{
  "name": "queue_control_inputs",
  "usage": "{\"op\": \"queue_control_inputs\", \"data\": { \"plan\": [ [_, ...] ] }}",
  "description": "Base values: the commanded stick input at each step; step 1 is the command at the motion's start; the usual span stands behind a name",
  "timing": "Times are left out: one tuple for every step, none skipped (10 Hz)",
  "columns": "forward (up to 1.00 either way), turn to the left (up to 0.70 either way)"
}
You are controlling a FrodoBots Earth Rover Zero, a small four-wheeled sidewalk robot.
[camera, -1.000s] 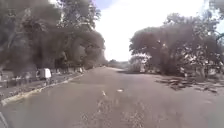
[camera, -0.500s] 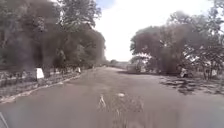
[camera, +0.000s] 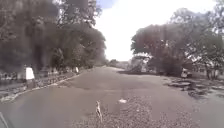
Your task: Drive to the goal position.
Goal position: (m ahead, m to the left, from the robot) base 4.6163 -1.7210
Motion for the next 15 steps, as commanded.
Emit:
{"op": "queue_control_inputs", "data": {
  "plan": [
    [0.7,0.0],
    [0.7,0.0],
    [0.7,0.0],
    [0.7,0.0],
    [0.7,0.0],
    [0.7,0.08],
    [0.7,0.23],
    [0.7,0.31],
    [0.7,0.14],
    [0.7,0.0],
    [0.7,0.0],
    [0.7,0.0],
    [0.7,0.0],
    [0.7,0.0],
    [0.7,0.0]
  ]
}}
